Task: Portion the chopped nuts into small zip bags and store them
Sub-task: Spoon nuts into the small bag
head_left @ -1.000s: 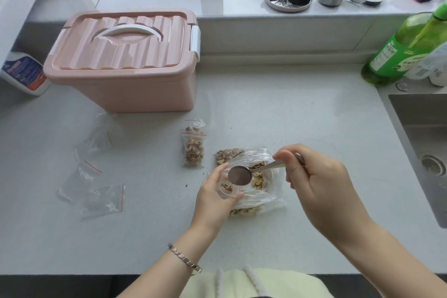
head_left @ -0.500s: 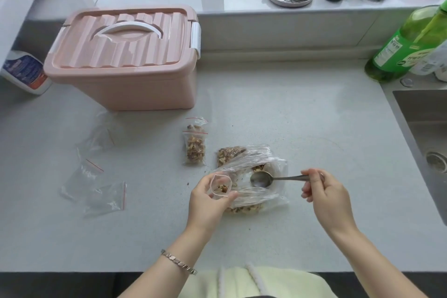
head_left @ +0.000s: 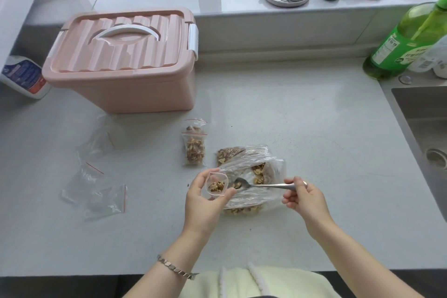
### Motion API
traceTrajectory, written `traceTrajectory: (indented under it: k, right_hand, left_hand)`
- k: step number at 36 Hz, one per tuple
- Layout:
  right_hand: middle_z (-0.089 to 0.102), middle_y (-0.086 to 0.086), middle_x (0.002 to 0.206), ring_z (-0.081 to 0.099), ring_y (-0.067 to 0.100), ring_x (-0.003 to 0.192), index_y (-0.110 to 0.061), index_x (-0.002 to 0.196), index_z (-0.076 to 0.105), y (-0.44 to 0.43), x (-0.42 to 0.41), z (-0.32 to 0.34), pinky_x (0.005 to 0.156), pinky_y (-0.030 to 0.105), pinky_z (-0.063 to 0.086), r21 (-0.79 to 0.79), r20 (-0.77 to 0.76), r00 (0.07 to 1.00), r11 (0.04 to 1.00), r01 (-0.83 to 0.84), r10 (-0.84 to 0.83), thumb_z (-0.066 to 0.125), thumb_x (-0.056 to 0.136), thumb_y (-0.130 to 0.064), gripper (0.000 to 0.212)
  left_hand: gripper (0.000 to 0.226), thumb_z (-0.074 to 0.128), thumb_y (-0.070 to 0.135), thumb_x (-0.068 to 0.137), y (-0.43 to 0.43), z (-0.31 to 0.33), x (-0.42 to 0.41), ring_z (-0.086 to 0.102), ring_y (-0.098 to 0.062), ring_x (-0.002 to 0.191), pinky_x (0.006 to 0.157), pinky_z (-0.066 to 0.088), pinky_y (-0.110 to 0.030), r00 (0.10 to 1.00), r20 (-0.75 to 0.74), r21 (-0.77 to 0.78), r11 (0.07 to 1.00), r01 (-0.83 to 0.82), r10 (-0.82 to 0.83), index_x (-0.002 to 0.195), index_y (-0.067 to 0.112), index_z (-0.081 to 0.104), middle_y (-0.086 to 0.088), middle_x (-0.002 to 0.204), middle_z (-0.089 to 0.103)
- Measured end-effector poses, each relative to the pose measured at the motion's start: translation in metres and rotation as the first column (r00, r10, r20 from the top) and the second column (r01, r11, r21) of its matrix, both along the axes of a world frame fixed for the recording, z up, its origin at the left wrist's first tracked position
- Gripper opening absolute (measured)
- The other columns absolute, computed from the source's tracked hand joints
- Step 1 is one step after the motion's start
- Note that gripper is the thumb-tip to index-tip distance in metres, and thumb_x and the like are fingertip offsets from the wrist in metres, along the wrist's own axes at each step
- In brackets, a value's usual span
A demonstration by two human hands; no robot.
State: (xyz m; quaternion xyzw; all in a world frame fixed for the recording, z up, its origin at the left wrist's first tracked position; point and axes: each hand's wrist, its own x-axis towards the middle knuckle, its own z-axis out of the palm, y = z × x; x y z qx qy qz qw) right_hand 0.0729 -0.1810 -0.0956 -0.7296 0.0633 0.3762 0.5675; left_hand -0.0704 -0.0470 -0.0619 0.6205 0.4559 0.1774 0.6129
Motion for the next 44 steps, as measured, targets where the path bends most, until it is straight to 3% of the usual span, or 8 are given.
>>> traceTrajectory:
  k: [7,13,22,26,31,33,38,44]
  right_hand:
    - [0.052,0.007,0.062,0.052,0.007,0.044,-0.010,0.084,0.060,-0.024,0.020,0.017,0.043,0.012,0.044,0.028,0.008,0.999,0.998,0.050,-0.050,0.037,0.100,-0.022,0.031]
    - [0.050,0.004,0.056,0.050,0.007,0.042,-0.008,0.083,0.060,-0.032,0.033,0.041,0.044,0.014,0.044,0.086,0.008,0.996,0.993,0.084,-0.085,0.038,0.099,-0.024,0.031]
    - [0.052,-0.003,0.046,0.047,0.008,0.041,-0.008,0.078,0.060,-0.012,0.026,0.092,0.042,0.016,0.039,0.103,0.333,0.940,0.988,-0.116,0.076,0.040,0.097,-0.022,0.031]
    - [0.058,-0.003,0.053,0.051,0.006,0.046,-0.018,0.078,0.062,0.001,0.011,0.102,0.048,0.013,0.040,0.032,0.553,0.801,0.955,-0.295,0.229,0.046,0.095,-0.033,0.027]
    - [0.054,-0.008,0.056,0.056,0.008,0.060,-0.019,0.083,0.063,0.008,-0.008,0.105,0.055,0.014,0.040,-0.180,0.810,0.434,0.872,-0.456,0.394,0.038,0.090,-0.048,0.039]
    - [0.052,-0.018,0.059,0.055,0.008,0.062,-0.019,0.087,0.064,0.007,-0.009,0.107,0.057,0.016,0.041,-0.188,0.848,0.365,0.861,-0.472,0.385,0.033,0.093,-0.051,0.045]
    - [0.060,-0.007,0.075,0.058,0.005,0.059,-0.030,0.084,0.060,-0.005,0.004,0.109,0.055,0.012,0.041,-0.134,0.849,0.435,0.919,-0.371,0.299,0.035,0.090,-0.055,0.036]
    - [0.061,-0.003,0.067,0.059,0.009,0.062,-0.032,0.080,0.059,-0.025,0.016,0.081,0.057,0.024,0.044,-0.169,0.762,0.589,0.960,-0.222,0.270,0.045,0.093,-0.043,0.022]
  left_hand:
    - [0.042,0.078,0.007,0.069,0.001,-0.004,0.001,0.051,-0.002,0.106,0.063,0.040,0.003,0.999,-0.009,-0.014,0.999,0.035,-0.035,0.095,0.032,0.058,0.000,0.114,0.058]
    - [0.042,0.079,0.010,0.068,0.000,-0.016,0.003,0.052,-0.001,0.105,0.075,0.047,-0.012,0.996,-0.050,0.009,0.997,0.079,-0.079,0.096,0.035,0.058,0.005,0.112,0.056]
    - [0.043,0.079,0.013,0.070,-0.003,-0.020,0.010,0.046,0.008,0.098,0.091,0.044,-0.024,0.981,-0.133,0.069,0.986,0.149,-0.139,0.104,0.030,0.058,0.021,0.104,0.047]
    - [0.044,0.078,0.013,0.070,-0.003,-0.018,0.013,0.045,0.008,0.098,0.090,0.041,-0.019,0.977,-0.144,0.079,0.982,0.169,-0.157,0.103,0.031,0.056,0.021,0.104,0.047]
    - [0.040,0.079,0.012,0.070,-0.004,-0.019,0.014,0.046,0.009,0.096,0.086,0.039,-0.014,0.976,-0.149,0.108,0.978,0.177,-0.160,0.097,0.030,0.055,0.019,0.101,0.047]
    - [0.041,0.079,0.013,0.070,-0.005,-0.018,0.013,0.046,0.008,0.096,0.081,0.038,-0.007,0.977,-0.145,0.111,0.979,0.173,-0.156,0.096,0.033,0.055,0.019,0.102,0.048]
    - [0.039,0.078,0.013,0.071,-0.004,-0.017,0.010,0.046,0.011,0.093,0.078,0.040,-0.007,0.980,-0.132,0.087,0.983,0.163,-0.151,0.096,0.035,0.057,0.019,0.104,0.048]
    - [0.043,0.079,0.014,0.069,-0.003,-0.018,0.006,0.048,0.008,0.096,0.089,0.044,-0.022,0.982,-0.148,0.096,0.986,0.133,-0.118,0.106,0.026,0.060,0.020,0.102,0.048]
